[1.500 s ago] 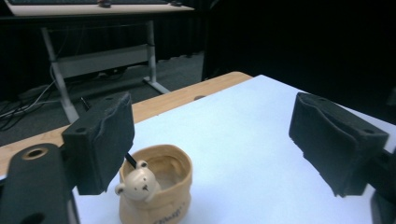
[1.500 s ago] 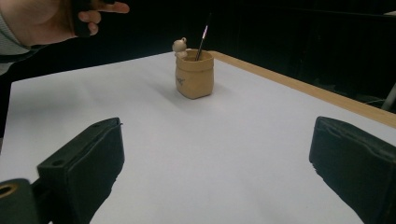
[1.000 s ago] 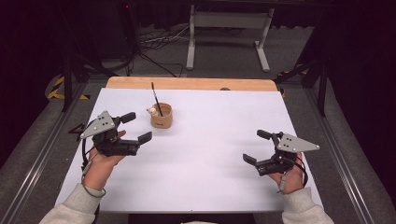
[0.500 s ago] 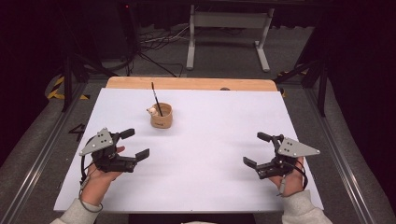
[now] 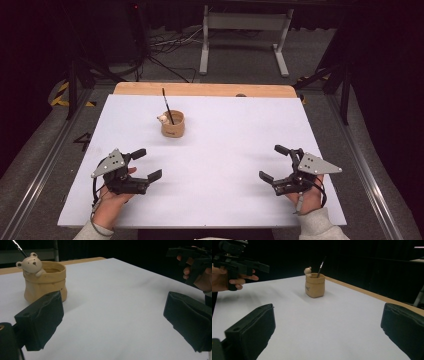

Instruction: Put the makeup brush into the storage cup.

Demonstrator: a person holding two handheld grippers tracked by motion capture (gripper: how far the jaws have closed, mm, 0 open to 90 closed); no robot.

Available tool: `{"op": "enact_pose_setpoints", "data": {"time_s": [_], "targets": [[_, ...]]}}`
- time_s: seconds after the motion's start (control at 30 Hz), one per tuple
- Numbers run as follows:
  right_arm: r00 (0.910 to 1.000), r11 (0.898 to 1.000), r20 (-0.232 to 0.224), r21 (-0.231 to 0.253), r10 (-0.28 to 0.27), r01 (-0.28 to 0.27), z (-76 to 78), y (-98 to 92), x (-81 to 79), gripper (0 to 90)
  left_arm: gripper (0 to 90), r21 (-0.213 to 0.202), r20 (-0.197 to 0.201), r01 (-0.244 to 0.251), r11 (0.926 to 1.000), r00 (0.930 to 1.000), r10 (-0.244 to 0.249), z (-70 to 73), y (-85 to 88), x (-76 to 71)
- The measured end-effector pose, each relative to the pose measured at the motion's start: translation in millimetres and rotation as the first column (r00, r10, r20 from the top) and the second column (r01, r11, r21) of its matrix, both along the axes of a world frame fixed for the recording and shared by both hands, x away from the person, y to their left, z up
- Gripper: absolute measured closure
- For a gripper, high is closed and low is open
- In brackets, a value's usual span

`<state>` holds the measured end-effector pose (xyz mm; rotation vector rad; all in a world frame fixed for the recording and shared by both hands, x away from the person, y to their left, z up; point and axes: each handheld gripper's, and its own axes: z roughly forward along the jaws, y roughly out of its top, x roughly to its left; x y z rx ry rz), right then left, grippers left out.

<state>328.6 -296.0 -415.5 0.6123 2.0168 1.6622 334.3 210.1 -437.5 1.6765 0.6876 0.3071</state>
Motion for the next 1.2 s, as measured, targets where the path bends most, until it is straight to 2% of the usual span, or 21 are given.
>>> {"op": "enact_pose_setpoints", "data": {"time_s": [0.07,0.2,0.23,0.3,0.47,0.53,0.67,0.87,1.2], "targets": [[1.0,1.0,-0.002,-0.009,0.005,-0.005,-3.7,2.1,0.2,0.0,3.5,-0.017,0.007,-0.005,0.9998,1.0,0.005,-4.6,-0.1,-0.7],[1.0,1.0,-0.009,0.028,0.002,-0.002,-10.7,4.7,0.0,0.0,2.8,-0.039,-0.006,-0.017,0.9991,0.9998,0.017,-12.3,-1.4,-2.0],[0.9999,0.999,-0.016,0.034,0.006,-0.005,-12.1,5.2,-0.1,0.0,2.4,-0.057,-0.017,-0.025,0.998,0.9996,0.024,-15.0,-3.0,-2.5],[0.9997,0.999,-0.024,0.043,0.008,-0.007,-13.8,7.0,-1.2,0.0,2.2,-0.063,-0.012,-0.031,0.9975,0.9995,0.03,-17.3,-5.5,-3.5],[0.9998,0.999,-0.012,0.038,0.017,-0.017,-16.2,13.8,-5.9,0.0,2.0,-0.054,-0.003,-0.037,0.9979,0.9993,0.037,-21.8,-7.8,-4.9],[0.9995,0.999,-0.017,0.036,0.027,-0.026,-18.9,17.0,-6.1,0.0,2.0,-0.025,0.012,-0.045,0.9987,0.9989,0.045,-25.3,-9.2,-4.9],[0.9991,0.999,-0.033,0.03,0.025,-0.024,-24.3,20.5,-3.9,0.0,1.6,0.022,0.026,-0.032,0.9992,0.9991,0.032,-30.5,-14.1,-6.6],[0.9986,0.999,-0.046,0.024,0.027,-0.026,-28.4,23.7,-2.8,0.0,1.6,0.022,0.036,-0.028,0.9994,0.999,0.027,-31.5,-15.4,-7.4],[0.9979,0.999,-0.052,0.014,0.04,-0.039,-29.8,27.6,-2.0,0.0,1.5,0.019,0.023,-0.02,0.9996,0.9995,0.019,-30.8,-14.9,-7.3]]}}
